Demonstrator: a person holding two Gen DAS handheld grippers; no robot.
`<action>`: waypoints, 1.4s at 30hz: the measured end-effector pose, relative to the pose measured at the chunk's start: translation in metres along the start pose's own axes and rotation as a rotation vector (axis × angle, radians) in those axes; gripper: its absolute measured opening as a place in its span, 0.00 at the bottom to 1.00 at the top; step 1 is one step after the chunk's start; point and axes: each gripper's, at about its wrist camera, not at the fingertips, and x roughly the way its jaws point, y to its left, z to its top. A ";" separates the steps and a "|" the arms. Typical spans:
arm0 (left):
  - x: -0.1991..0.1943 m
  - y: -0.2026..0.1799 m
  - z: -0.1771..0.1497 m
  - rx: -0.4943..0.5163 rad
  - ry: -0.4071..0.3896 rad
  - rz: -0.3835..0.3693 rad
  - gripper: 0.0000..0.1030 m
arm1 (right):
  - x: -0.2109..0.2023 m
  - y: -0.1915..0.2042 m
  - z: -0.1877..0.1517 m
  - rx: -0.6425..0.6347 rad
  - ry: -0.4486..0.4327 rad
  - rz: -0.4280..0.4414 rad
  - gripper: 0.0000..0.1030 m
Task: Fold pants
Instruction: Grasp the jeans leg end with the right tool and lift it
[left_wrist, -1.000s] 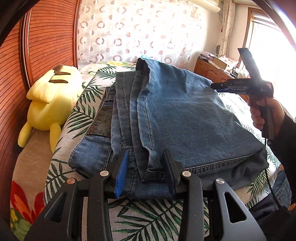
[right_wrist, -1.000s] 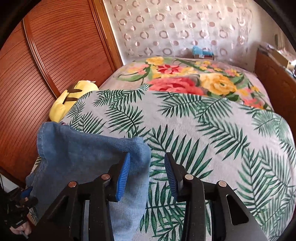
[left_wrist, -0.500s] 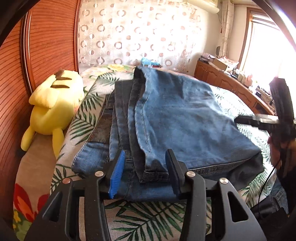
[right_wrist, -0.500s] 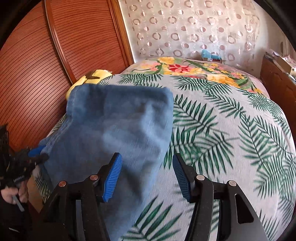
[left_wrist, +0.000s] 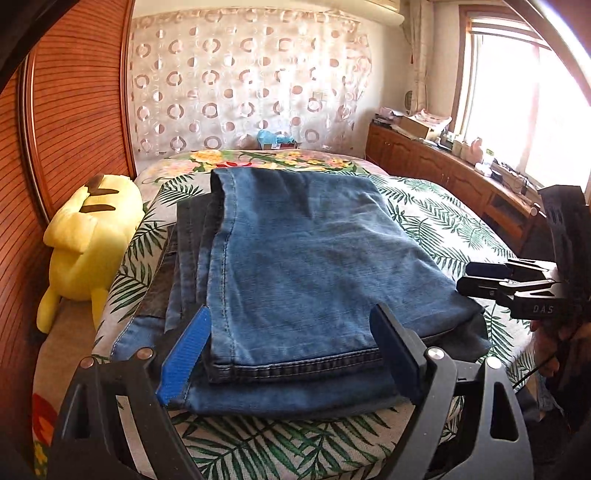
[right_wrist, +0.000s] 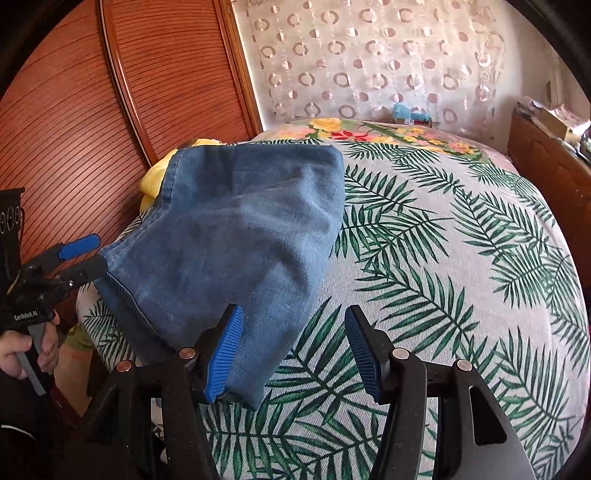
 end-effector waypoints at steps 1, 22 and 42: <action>0.001 -0.001 0.000 0.003 0.004 0.000 0.85 | 0.000 0.000 -0.002 0.007 -0.002 0.003 0.57; 0.032 -0.004 -0.023 0.035 0.074 0.051 0.85 | 0.035 0.010 -0.006 0.047 0.036 -0.004 0.66; 0.019 -0.011 -0.023 0.020 0.068 0.037 0.85 | 0.044 0.023 -0.010 -0.015 0.016 0.002 0.54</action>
